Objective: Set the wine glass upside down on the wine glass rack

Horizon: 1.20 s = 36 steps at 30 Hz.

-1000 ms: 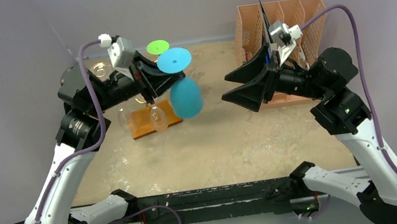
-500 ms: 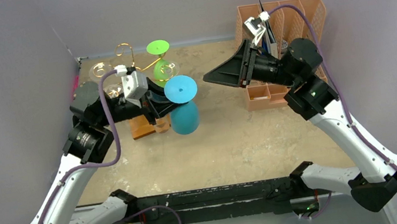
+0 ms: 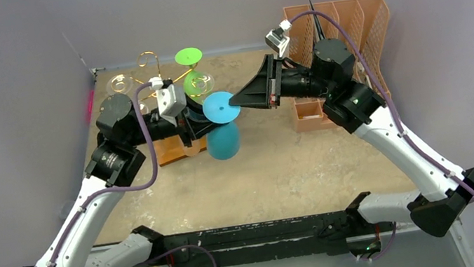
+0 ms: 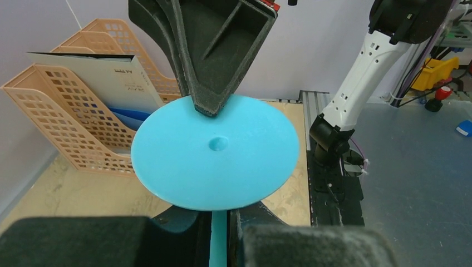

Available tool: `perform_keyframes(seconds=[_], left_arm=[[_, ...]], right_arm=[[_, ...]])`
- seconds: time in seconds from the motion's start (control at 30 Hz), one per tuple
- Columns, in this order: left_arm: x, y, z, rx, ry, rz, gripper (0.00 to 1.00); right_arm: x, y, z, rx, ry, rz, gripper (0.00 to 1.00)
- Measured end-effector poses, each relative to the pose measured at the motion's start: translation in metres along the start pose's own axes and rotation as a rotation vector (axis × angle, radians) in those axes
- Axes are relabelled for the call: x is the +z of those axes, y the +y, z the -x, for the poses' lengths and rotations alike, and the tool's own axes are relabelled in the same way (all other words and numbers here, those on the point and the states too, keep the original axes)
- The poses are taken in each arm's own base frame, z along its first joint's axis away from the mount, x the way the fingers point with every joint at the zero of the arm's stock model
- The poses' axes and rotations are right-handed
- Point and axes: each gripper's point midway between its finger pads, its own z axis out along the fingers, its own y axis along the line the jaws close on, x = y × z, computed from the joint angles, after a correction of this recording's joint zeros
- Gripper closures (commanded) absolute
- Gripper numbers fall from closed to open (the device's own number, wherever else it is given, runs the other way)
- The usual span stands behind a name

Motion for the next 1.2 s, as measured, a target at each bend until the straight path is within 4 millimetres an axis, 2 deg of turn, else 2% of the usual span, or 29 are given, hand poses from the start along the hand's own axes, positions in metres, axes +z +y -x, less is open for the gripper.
perform_keyframes(seconds=[0.07,0.13,0.17,0.23,0.3,0.4,0.53,0.7,0.93,1.03,1.2], left_arm=[[0.0,0.0,-0.002,-0.003,0.004,0.0,0.97],[0.0,0.001,-0.003,0.002,0.003,0.0,0.78],[0.0,0.001,-0.002,0.009,0.0,0.0,0.66],[0.0,0.002,-0.002,0.005,-0.003,0.007,0.56],[0.0,0.002,-0.002,-0.017,-0.002,0.013,0.5],[-0.003,0.001,-0.003,-0.071,-0.006,0.046,0.47],[-0.012,-0.006,-0.007,-0.216,-0.02,0.104,0.4],[-0.015,-0.013,-0.01,-0.492,-0.036,0.145,0.37],[-0.008,-0.015,0.006,-0.849,-0.094,0.151,0.38],[-0.004,-0.01,0.01,-0.912,-0.1,0.163,0.4],[0.003,-0.004,0.012,-0.978,-0.095,0.16,0.51]], right_arm=[[0.001,0.0,-0.001,0.011,0.005,0.001,1.0],[0.001,0.0,-0.001,0.026,0.006,0.001,1.0],[0.001,0.001,-0.001,0.031,0.007,0.001,1.0],[0.0,0.003,-0.001,0.035,0.004,0.004,1.0],[-0.002,0.005,0.0,0.032,-0.012,0.002,1.0],[-0.007,0.001,-0.001,0.034,-0.04,-0.024,1.0],[-0.018,-0.004,-0.003,0.015,-0.076,-0.073,1.0],[-0.035,-0.001,-0.006,-0.071,-0.121,-0.105,1.0],[-0.044,-0.005,-0.01,-0.181,-0.124,-0.124,1.0],[-0.042,-0.013,-0.012,-0.196,-0.114,-0.137,1.0],[-0.04,-0.019,-0.014,-0.211,-0.099,-0.143,1.0]])
